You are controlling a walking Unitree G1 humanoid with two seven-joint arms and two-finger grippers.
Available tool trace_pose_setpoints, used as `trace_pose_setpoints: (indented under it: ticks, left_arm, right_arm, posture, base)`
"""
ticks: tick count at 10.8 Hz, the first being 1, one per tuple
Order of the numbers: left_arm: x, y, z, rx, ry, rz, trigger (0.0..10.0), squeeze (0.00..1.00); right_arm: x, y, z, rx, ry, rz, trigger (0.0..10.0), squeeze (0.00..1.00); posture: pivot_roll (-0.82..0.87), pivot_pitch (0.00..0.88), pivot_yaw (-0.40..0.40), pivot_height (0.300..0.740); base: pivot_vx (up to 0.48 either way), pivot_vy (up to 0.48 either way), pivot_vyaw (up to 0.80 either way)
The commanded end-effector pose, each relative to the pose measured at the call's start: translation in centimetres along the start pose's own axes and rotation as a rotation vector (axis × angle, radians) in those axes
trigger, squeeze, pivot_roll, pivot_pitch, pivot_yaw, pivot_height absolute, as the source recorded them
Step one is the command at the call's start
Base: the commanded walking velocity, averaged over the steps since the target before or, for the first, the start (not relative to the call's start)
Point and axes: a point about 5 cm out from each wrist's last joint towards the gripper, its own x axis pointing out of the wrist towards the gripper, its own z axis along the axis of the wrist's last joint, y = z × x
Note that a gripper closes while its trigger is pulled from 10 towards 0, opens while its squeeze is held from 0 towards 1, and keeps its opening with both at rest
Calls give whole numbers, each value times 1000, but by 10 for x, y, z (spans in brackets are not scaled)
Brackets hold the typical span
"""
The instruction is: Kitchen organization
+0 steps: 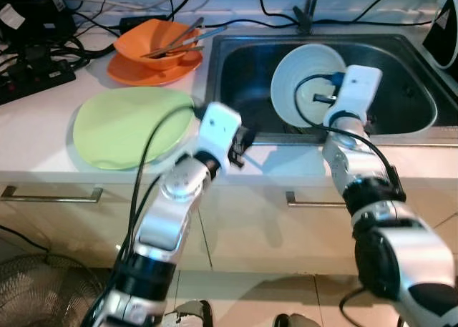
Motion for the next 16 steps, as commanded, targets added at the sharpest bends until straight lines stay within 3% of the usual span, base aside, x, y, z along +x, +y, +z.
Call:
trace_pose_setpoints:
  ticks: [1, 3, 5, 6, 7, 8, 9, 12, 16]
  left_arm:
    - [-1, -3, 5, -13, 3, -3, 10000, 0]
    - [-2, -5, 6, -28, 37, -2, 10000, 0]
    - [-4, -6, 4, -34, 73, -3, 10000, 0]
    - [-5, -6, 3, -36, 83, -3, 10000, 0]
    - [-5, -7, 1, -31, 99, -7, 10000, 0]
    - [-6, -7, 1, -29, 104, -7, 10000, 0]
    - [-6, -7, 1, -31, 108, -5, 10000, 0]
    - [-6, -7, 1, -24, 111, -1, 10000, 0]
    - [-4, 2, 7, 51, 36, 79, 10000, 0]
  right_arm:
    - [2, 4, 5, -44, -16, 20, 10000, 0]
    - [-1, 12, -11, -111, 59, 89, 10000, 0]
    - [-4, 20, -17, -114, 91, 141, 10000, 12]
    - [-4, 22, -19, -107, 103, 155, 10000, 125]
    - [-6, 24, -23, -105, 123, 177, 10000, 847]
    - [-7, 25, -25, -106, 129, 187, 10000, 765]
    - [-8, 26, -26, -105, 130, 194, 10000, 0]
    - [-8, 27, -26, -102, 125, 211, 10000, 0]
    - [-7, 36, -2, 10, -19, 263, 10000, 0]
  posture:
    - [160, 79, 38, 740]
    - [177, 79, 34, 740]
    - [184, 78, 33, 740]
    - [184, 78, 33, 740]
    - [184, 79, 32, 740]
    - [186, 81, 33, 740]
    - [186, 81, 33, 740]
    - [184, 81, 32, 740]
    - [162, 85, 29, 740]
  base:
    - [0, 0, 0]
    - [0, 0, 0]
    - [0, 0, 0]
    - [0, 0, 0]
    - [0, 0, 0]
    - [0, 0, 0]
    - [0, 0, 0]
    - [0, 0, 0]
    - [0, 0, 0]
